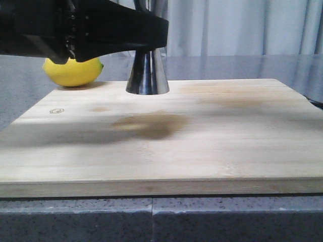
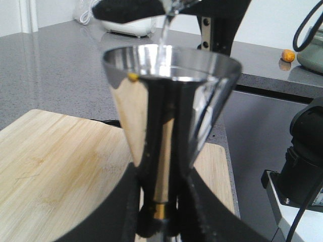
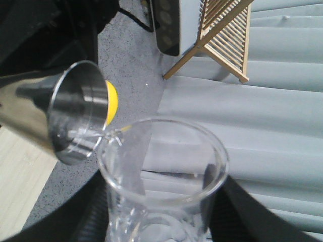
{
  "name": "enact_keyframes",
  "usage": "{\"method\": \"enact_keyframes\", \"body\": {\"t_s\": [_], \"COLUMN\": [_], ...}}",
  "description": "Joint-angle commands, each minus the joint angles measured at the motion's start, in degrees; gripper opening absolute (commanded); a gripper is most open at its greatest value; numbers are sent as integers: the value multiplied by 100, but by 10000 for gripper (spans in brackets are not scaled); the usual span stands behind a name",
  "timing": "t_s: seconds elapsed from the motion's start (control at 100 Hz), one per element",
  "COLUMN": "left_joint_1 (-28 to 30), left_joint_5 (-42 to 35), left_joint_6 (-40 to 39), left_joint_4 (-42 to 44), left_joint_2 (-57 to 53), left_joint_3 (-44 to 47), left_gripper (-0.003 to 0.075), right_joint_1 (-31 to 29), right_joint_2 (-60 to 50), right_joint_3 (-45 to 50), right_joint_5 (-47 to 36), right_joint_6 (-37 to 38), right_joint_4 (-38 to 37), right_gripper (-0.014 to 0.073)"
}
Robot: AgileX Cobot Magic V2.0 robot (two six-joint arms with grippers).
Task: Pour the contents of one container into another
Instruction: 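Tip the beaker upright and lift it away from the jigger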
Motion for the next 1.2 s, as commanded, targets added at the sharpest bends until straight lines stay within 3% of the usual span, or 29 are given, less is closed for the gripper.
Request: {"method": "enact_keyframes", "body": {"t_s": [0.0,1.19], "left_joint_1": [10,10], "left_joint_5": [-1047,-1047], "left_joint_6": [-37,-95], "left_joint_4": [-249,-237], "left_joint_2": [-237,-237], "left_joint_3": [-161,-161], "left_gripper": [-19,-19], "right_joint_1": [5,5], "right_joint_2": [-126,-126], "right_joint_3": [-214,-214], "right_joint_5": [67,42], "right_joint_6": [-113,-501], "right_joint_4": [-48,-48], "right_gripper": [164,164]}}
